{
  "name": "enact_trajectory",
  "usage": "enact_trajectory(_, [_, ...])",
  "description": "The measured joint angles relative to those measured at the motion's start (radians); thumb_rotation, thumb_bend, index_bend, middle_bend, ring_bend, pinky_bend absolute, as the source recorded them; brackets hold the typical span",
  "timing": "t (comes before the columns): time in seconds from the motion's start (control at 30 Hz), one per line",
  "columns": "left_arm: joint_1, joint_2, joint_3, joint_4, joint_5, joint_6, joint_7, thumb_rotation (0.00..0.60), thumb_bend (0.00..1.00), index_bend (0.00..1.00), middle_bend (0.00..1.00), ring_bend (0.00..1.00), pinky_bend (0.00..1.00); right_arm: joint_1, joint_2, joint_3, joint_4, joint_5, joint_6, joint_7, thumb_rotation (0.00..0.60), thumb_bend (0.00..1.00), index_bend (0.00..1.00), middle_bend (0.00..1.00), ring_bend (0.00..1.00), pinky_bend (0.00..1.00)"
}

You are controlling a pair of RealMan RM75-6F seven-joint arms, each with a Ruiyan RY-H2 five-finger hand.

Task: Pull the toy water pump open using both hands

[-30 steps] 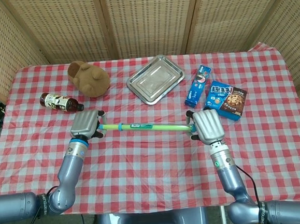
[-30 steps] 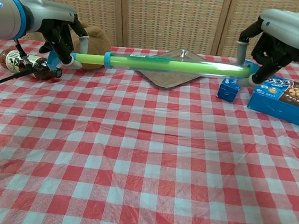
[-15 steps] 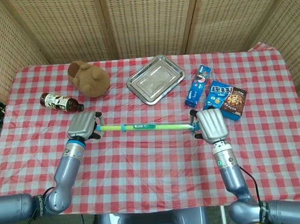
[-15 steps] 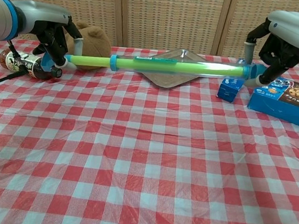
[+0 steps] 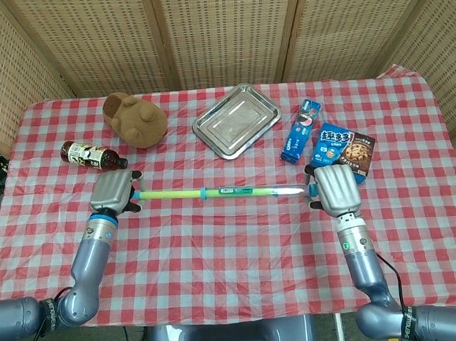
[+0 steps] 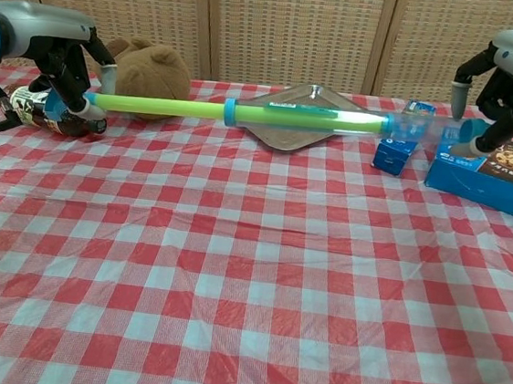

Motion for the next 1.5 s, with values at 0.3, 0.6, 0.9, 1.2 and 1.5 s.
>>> enact_trajectory(0.3, [0.033,0.018,0.034,0.019,0.027,0.003,-0.015,0.600,0.65,0.87,0.93,0.85,0.75,-0.018,0.017,-0.007,0.019,0.007,0.001,0.017,0.600,0.38,0.68,1.00,0.95,0.51])
enact_trajectory(0.6, [0.063,0.034,0.051,0.030,0.046,0.001,-0.035,0.600,0.64,0.87,0.93,0.85,0.75,-0.026,0.026,-0.005,0.034,0.018,0.001,0.024,0.600,0.38,0.69,1.00,0.95,0.51])
enact_trajectory(0.9, [0.076,0.044,0.053,0.031,0.057,0.000,-0.041,0.600,0.65,0.87,0.93,0.85,0.75,-0.033,0.042,0.004,0.045,0.029,0.002,0.030,0.600,0.38,0.69,1.00,0.95,0.51])
enact_trajectory(1.2, [0.081,0.044,0.052,0.029,0.055,0.000,-0.038,0.600,0.64,0.87,0.93,0.85,0.75,-0.041,0.059,0.014,0.065,0.039,-0.001,0.052,0.600,0.38,0.69,1.00,0.95,0.51])
enact_trajectory(1.5, [0.084,0.046,0.048,0.030,0.057,-0.001,-0.041,0.600,0.64,0.87,0.93,0.85,0.75,-0.049,0.075,0.016,0.090,0.053,-0.014,0.066,0.600,0.38,0.70,1.00,0.95,0.51])
